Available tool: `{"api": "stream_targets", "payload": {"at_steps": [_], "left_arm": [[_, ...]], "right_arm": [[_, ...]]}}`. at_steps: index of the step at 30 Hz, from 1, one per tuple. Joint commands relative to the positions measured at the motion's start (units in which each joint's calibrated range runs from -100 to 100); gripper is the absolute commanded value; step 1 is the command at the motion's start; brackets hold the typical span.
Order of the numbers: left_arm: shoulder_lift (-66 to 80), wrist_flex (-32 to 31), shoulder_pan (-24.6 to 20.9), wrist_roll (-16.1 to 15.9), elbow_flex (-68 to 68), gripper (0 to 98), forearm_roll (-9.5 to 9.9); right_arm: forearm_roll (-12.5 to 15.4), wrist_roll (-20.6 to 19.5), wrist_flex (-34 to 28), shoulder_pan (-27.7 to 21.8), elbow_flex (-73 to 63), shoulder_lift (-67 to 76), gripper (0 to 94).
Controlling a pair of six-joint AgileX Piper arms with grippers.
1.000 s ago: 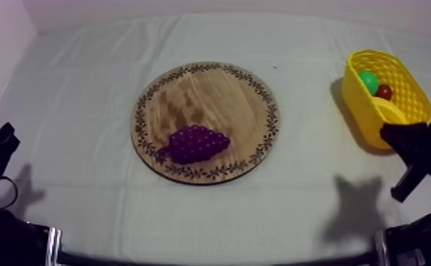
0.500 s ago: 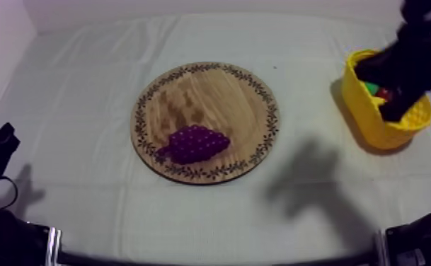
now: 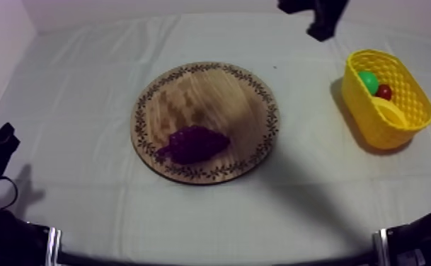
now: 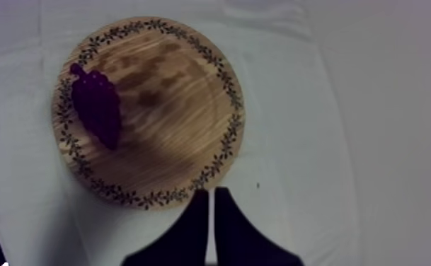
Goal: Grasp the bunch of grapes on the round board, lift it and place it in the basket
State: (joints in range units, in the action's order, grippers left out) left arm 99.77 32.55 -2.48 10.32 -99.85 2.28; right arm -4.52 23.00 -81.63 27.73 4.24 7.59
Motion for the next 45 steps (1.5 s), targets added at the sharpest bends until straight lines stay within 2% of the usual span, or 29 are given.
{"api": "stream_targets", "payload": {"at_steps": [1,10,18,22,29,33,37,45], "left_arm": [[0.0,0.0,0.0,0.0,0.0,0.0,-0.01],[0.0,0.0,0.0,0.0,0.0,0.0,-0.01],[0.0,0.0,0.0,0.0,0.0,0.0,-0.01],[0.0,0.0,0.0,0.0,0.0,0.0,-0.01],[0.0,0.0,0.0,0.0,0.0,0.0,-0.01],[0.0,0.0,0.0,0.0,0.0,0.0,-0.01],[0.0,0.0,0.0,0.0,0.0,0.0,-0.01],[0.0,0.0,0.0,0.0,0.0,0.0,-0.01]], "right_arm": [[0.0,1.3,-2.4,1.1,-6.4,-4.9,0.6],[1.1,4.4,-13.5,6.9,-17.9,-13.4,0.7],[1.3,3.8,-15.5,9.3,-19.0,-17.4,1.4],[1.3,3.1,-15.4,9.6,-18.3,-18.1,14.1],[0.5,1.9,-15.1,10.0,-18.3,-18.5,46.5],[0.4,1.8,-15.0,10.1,-18.4,-18.8,58.8],[0.6,1.6,-14.8,10.3,-18.2,-19.5,65.9],[0.8,1.7,-12.5,10.5,-13.5,-23.6,67.1]]}}
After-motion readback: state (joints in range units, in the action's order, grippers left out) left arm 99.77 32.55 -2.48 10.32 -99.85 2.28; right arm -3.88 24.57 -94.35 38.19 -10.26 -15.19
